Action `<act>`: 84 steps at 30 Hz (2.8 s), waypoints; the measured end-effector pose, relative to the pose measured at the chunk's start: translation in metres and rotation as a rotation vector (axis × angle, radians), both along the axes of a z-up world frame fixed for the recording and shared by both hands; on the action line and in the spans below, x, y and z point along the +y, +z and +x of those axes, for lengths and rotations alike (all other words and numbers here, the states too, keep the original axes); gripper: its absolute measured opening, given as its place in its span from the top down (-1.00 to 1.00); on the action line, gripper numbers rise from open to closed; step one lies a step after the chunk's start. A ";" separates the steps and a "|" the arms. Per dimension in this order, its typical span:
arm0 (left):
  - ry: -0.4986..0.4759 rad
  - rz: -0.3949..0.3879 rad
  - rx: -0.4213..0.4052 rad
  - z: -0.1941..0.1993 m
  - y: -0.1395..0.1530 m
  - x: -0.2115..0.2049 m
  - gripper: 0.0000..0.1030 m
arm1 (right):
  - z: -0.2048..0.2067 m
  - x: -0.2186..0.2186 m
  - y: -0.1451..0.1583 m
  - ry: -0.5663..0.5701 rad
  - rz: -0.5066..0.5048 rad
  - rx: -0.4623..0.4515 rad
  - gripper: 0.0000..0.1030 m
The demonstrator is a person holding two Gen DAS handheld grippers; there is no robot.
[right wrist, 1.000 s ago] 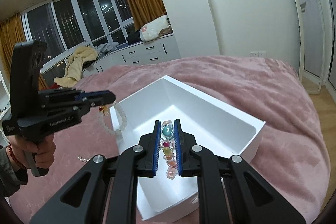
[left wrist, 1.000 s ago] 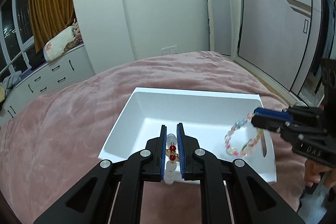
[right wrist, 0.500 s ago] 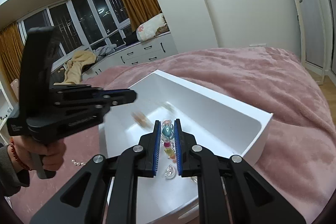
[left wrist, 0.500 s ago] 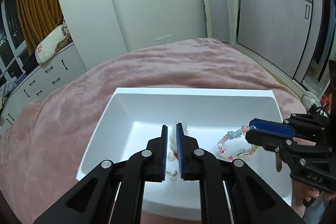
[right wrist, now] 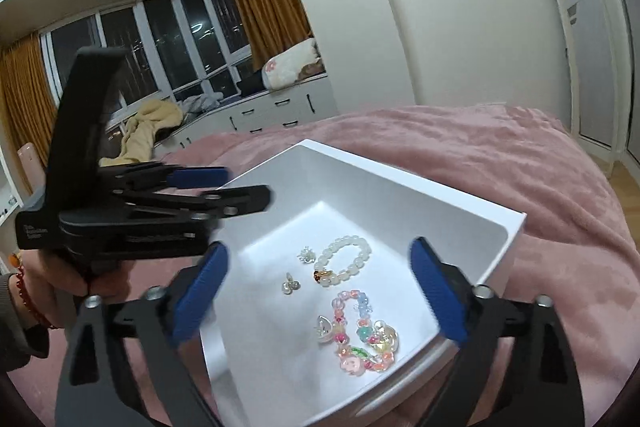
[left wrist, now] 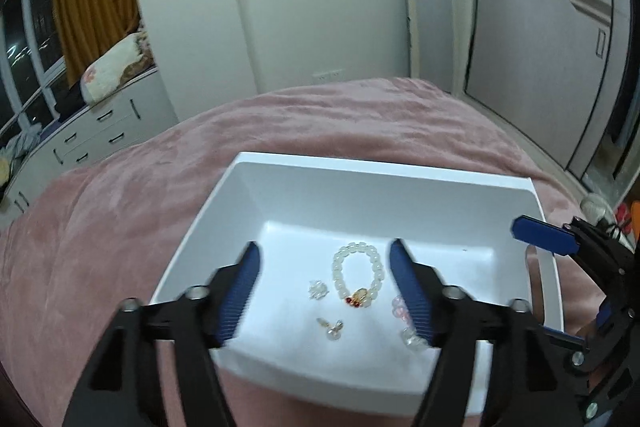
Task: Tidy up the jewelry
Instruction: 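Open both tools to drop the two bracelets into the box, then move both open tools back to the pearl strand on the bed, then grasp the pearl strand end with the left tool while the right tool grasps the other end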
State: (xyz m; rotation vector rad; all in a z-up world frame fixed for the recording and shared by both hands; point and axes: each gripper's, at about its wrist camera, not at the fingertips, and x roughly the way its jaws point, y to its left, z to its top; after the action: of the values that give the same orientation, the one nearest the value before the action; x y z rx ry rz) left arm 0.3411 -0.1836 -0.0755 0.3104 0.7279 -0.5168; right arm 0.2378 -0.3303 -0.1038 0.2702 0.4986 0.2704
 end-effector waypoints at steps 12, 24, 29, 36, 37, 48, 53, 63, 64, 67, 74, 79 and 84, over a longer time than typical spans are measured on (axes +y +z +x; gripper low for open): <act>0.121 -0.056 -0.069 -0.033 0.044 0.107 -0.83 | -0.024 0.034 0.023 0.094 -0.015 -0.051 -0.91; 0.177 -0.056 -0.099 -0.088 0.044 0.197 -0.83 | -0.034 0.095 0.047 0.264 -0.053 -0.092 -0.91; 0.194 -0.043 -0.070 -0.102 0.024 0.229 -0.83 | -0.033 0.122 0.044 0.327 -0.073 -0.074 -0.91; 0.184 -0.020 -0.029 -0.107 -0.010 0.249 -0.83 | -0.023 0.162 0.021 0.410 -0.143 -0.016 -0.90; 0.182 -0.015 -0.025 -0.107 -0.016 0.250 -0.83 | -0.021 0.166 0.017 0.419 -0.149 -0.008 -0.90; 0.103 -0.032 0.106 -0.089 -0.077 0.256 -0.83 | 0.004 0.199 -0.026 0.496 -0.213 0.076 -0.90; 0.060 -0.015 0.140 -0.084 -0.095 0.251 -0.59 | 0.016 0.215 -0.044 0.521 -0.226 0.094 -0.89; 0.029 0.003 0.210 -0.075 -0.124 0.253 0.61 | 0.034 0.234 -0.082 0.569 -0.281 0.178 -0.30; 0.032 -0.007 0.216 -0.074 -0.125 0.256 0.67 | 0.032 0.237 -0.084 0.593 -0.289 0.181 -0.22; 0.038 -0.042 0.235 -0.074 -0.127 0.264 0.69 | 0.029 0.249 -0.095 0.646 -0.336 0.206 0.02; 0.047 -0.031 0.233 -0.082 -0.126 0.262 0.69 | 0.026 0.248 -0.099 0.622 -0.356 0.209 0.78; 0.071 -0.036 0.230 -0.086 -0.121 0.263 0.69 | 0.017 0.246 -0.094 0.588 -0.369 0.170 0.78; 0.094 -0.067 0.214 -0.095 -0.110 0.261 0.69 | 0.010 0.239 -0.079 0.566 -0.335 0.158 0.78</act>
State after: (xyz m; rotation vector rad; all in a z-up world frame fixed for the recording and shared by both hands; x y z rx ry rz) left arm 0.2458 0.0771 -0.1851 0.1586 0.9257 -0.4887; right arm 0.2481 -0.0910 -0.1830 -0.1857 0.7622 0.7105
